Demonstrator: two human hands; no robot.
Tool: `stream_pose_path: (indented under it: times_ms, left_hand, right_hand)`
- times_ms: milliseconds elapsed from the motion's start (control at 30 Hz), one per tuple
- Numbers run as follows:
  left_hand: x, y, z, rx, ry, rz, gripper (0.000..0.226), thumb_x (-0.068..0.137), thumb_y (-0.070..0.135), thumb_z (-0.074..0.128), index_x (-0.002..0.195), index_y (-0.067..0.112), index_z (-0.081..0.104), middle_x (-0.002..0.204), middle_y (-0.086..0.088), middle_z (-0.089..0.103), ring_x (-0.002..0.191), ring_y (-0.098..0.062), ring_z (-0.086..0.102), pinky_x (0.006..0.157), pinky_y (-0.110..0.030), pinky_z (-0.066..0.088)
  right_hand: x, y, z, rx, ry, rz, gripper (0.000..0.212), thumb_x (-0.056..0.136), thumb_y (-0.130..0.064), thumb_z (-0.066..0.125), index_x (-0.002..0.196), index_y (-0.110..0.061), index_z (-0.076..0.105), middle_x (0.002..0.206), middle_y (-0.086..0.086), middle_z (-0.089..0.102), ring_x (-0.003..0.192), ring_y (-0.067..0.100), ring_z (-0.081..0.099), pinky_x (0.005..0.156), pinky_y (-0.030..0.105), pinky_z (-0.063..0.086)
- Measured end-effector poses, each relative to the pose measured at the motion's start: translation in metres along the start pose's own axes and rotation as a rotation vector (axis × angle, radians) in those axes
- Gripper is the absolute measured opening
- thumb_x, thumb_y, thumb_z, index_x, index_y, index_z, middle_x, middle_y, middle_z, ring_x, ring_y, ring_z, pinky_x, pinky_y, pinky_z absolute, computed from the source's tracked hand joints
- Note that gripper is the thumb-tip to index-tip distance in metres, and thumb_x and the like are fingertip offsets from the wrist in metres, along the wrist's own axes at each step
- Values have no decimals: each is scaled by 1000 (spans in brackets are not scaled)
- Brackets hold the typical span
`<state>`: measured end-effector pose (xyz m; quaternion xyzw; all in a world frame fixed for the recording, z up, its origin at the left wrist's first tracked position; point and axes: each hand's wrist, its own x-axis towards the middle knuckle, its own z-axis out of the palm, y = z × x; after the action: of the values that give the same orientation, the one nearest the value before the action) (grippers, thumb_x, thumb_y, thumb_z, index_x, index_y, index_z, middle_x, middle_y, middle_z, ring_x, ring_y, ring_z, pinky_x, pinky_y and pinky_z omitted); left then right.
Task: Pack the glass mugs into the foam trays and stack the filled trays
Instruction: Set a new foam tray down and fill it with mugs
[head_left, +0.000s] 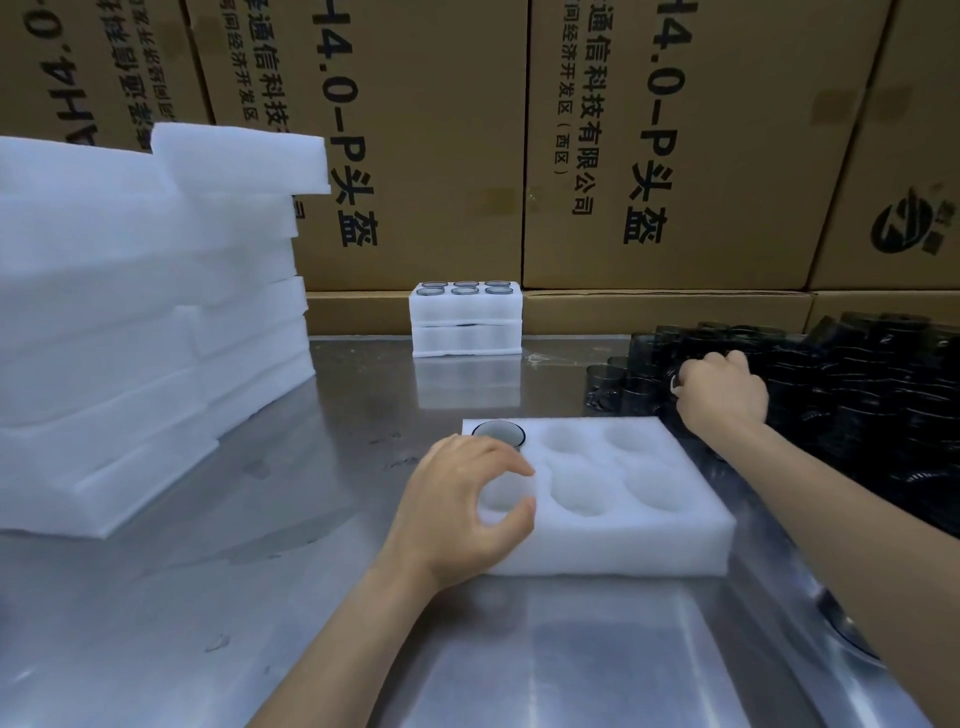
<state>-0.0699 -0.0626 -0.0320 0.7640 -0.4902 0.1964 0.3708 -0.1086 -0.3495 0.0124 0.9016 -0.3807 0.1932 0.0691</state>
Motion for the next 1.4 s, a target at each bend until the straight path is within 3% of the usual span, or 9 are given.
stream_pose_path:
  times_ms: [233,467,600,700,800,933,1100,1233,1400]
  left_hand:
    - [-2,3,-2,3,-37,-29,37,76,46,46,95,24,67,100,17,64,98,-4,55,88,-24,39]
    - [-3,4,-4,-5,-53,-40,37,77,47,46,96,24,67,101,18,64,99,-4,55,88,-26,41]
    - [-4,5,-5,0,-60,-56,38,76,49,45,97,26,67,102,20,64,99,-3,55,87,-24,41]
    - [-4,6,-6,10,-73,-61,38,76,51,47,98,28,67,102,20,62,99,-2,54,87,-22,41]
    - [-5,6,-7,59,-122,-21,46,74,60,54,109,31,65,107,20,58,101,-2,52,87,-18,39]
    - [-4,10,-5,164,-227,99,62,69,66,64,119,30,63,124,12,56,115,-6,50,99,-23,36]
    - [-1,12,-3,230,-270,156,46,72,56,68,108,27,65,130,9,55,120,-11,50,102,-30,35]
    - [-1,14,-4,198,-253,127,36,72,53,68,96,26,62,123,15,56,109,-10,54,87,-27,43]
    - [-2,17,-6,228,-285,131,38,73,57,63,96,28,60,120,18,54,104,-11,53,81,-30,44]
  right_hand:
    - [-2,8,-2,138,155,4,22,93,-18,52,112,-11,62,116,12,55,112,31,42,78,38,38]
    - [-9,-7,-27,607,329,-60,17,95,-23,51,101,-13,63,113,8,53,114,27,39,79,35,37]
    - [-22,-27,-40,1036,166,-97,17,96,-26,47,101,-17,61,117,-2,50,118,19,39,91,28,31]
    - [-36,-44,-47,1313,-59,-69,17,99,-29,42,99,-21,56,102,-2,58,90,8,52,79,26,44]
    - [-46,-57,-47,1554,-261,19,21,100,-28,41,84,-22,53,87,-3,60,78,11,56,73,29,50]
    - [-56,-63,-44,1759,-470,222,26,95,-40,51,79,-19,50,69,1,66,58,17,55,49,23,46]
    - [-60,-63,-34,1672,-485,211,35,82,-58,61,72,-24,59,63,-9,65,67,8,59,62,24,48]
    - [-64,-68,-33,1603,-358,58,36,81,-52,66,66,-20,56,59,-3,55,54,13,47,52,21,36]
    - [-70,-75,-30,1388,-322,-70,30,79,-43,72,80,-14,62,77,-1,60,65,10,51,55,16,38]
